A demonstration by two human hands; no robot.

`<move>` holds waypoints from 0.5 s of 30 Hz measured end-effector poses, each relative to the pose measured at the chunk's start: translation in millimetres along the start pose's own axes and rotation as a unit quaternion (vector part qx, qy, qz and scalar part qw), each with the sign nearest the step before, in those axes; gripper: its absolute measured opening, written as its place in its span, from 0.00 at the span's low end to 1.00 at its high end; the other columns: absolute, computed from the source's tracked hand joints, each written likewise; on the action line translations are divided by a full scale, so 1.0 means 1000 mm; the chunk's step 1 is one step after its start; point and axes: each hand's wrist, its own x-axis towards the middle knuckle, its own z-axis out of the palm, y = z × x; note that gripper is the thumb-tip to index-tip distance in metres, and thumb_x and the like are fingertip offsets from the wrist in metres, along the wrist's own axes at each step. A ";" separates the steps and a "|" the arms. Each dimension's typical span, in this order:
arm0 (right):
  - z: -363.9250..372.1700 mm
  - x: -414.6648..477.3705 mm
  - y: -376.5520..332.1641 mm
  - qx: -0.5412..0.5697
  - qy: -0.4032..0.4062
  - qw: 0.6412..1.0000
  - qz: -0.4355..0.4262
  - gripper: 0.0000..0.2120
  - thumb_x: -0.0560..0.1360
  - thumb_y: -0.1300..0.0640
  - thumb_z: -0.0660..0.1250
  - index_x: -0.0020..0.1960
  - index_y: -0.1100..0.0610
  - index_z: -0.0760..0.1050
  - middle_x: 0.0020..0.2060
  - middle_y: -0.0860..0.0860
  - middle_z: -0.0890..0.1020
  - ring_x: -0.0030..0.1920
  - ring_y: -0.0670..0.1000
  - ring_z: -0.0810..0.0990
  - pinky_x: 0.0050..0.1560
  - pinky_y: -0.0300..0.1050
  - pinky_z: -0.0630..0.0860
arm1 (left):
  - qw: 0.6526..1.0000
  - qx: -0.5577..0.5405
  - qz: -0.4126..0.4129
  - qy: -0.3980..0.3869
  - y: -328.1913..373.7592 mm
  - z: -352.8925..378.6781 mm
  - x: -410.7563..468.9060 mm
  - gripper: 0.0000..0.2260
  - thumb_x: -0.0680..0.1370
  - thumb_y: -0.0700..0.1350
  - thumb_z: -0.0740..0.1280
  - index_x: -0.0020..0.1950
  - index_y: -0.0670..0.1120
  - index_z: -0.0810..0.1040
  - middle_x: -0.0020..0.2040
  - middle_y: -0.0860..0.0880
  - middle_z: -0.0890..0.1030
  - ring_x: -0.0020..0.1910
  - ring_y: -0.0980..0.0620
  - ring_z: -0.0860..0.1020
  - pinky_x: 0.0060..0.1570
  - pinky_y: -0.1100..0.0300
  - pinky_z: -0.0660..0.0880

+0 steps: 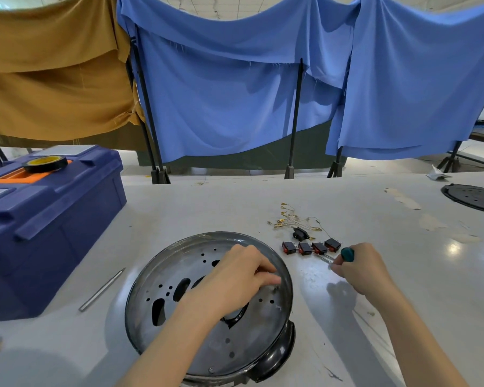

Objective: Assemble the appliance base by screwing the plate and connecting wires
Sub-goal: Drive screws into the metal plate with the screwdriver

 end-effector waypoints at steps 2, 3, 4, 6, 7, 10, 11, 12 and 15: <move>0.000 -0.006 -0.006 0.038 -0.010 0.999 -0.010 0.04 0.71 0.70 0.66 0.38 0.68 0.74 0.30 0.56 0.70 0.28 0.53 0.63 0.28 0.41 0.61 | 1.000 0.013 0.001 -0.001 0.007 0.001 -0.004 0.23 0.76 0.60 0.67 0.40 0.38 0.80 0.35 0.37 0.77 0.31 0.50 0.67 0.37 0.51 0.71; 0.002 -0.009 -0.009 0.052 -0.017 0.998 -0.013 0.05 0.71 0.71 0.65 0.37 0.66 0.72 0.30 0.55 0.69 0.28 0.52 0.62 0.26 0.40 0.59 | 1.000 0.020 -0.005 -0.004 0.013 0.002 -0.007 0.29 0.74 0.65 0.64 0.36 0.37 0.76 0.32 0.38 0.73 0.30 0.50 0.64 0.33 0.51 0.67; 0.004 -0.011 -0.012 0.064 -0.025 0.998 -0.016 0.06 0.71 0.71 0.65 0.37 0.64 0.71 0.30 0.55 0.68 0.28 0.52 0.60 0.25 0.39 0.58 | 0.999 0.028 -0.014 -0.011 0.018 0.004 -0.011 0.34 0.72 0.70 0.61 0.33 0.37 0.71 0.30 0.40 0.69 0.28 0.50 0.63 0.31 0.53 0.64; 0.008 -0.016 -0.016 0.080 -0.044 0.996 -0.016 0.08 0.70 0.72 0.63 0.36 0.63 0.70 0.29 0.54 0.67 0.27 0.50 0.59 0.24 0.36 0.57 | 0.996 0.078 -0.031 -0.022 0.028 0.009 -0.017 0.37 0.65 0.77 0.55 0.32 0.40 0.65 0.33 0.44 0.70 0.30 0.50 0.64 0.31 0.53 0.63; 0.010 -0.018 -0.017 0.086 -0.056 0.995 -0.012 0.08 0.70 0.73 0.63 0.35 0.63 0.70 0.29 0.54 0.68 0.25 0.50 0.59 0.24 0.36 0.57 | 0.993 0.108 -0.035 -0.026 0.031 0.011 -0.019 0.37 0.64 0.78 0.55 0.32 0.41 0.63 0.35 0.46 0.71 0.32 0.51 0.65 0.30 0.54 0.62; 0.012 -0.023 -0.020 0.095 -0.104 0.990 -0.010 0.07 0.71 0.73 0.65 0.35 0.66 0.75 0.30 0.58 0.81 0.19 0.49 0.64 0.22 0.36 0.61 | 0.988 0.148 -0.040 -0.021 0.039 0.014 -0.022 0.32 0.66 0.75 0.63 0.32 0.46 0.61 0.37 0.52 0.66 0.37 0.52 0.65 0.31 0.55 0.58; 0.013 -0.024 -0.023 0.098 -0.122 0.988 -0.013 0.06 0.73 0.71 0.66 0.38 0.67 0.77 0.31 0.57 0.84 0.19 0.50 0.67 0.21 0.37 0.65 | 0.987 0.156 -0.045 -0.016 0.042 0.015 -0.023 0.30 0.68 0.73 0.64 0.33 0.47 0.61 0.38 0.52 0.65 0.40 0.51 0.65 0.32 0.55 0.58; 0.015 -0.026 -0.025 0.105 -0.141 0.984 -0.012 0.05 0.75 0.70 0.66 0.41 0.67 0.77 0.32 0.57 0.85 0.20 0.51 0.73 0.23 0.39 0.71 | 0.985 0.165 -0.051 -0.011 0.044 0.016 -0.024 0.28 0.69 0.71 0.65 0.34 0.48 0.60 0.39 0.52 0.65 0.43 0.51 0.64 0.35 0.55 0.60; 0.022 -0.032 -0.032 0.163 -0.201 0.966 0.010 0.03 0.77 0.70 0.66 0.45 0.69 0.76 0.33 0.60 0.85 0.29 0.57 0.83 0.31 0.46 0.81 | 0.978 0.196 -0.072 -0.001 0.051 0.020 -0.025 0.23 0.72 0.63 0.68 0.39 0.47 0.62 0.46 0.49 0.66 0.50 0.48 0.65 0.43 0.53 0.66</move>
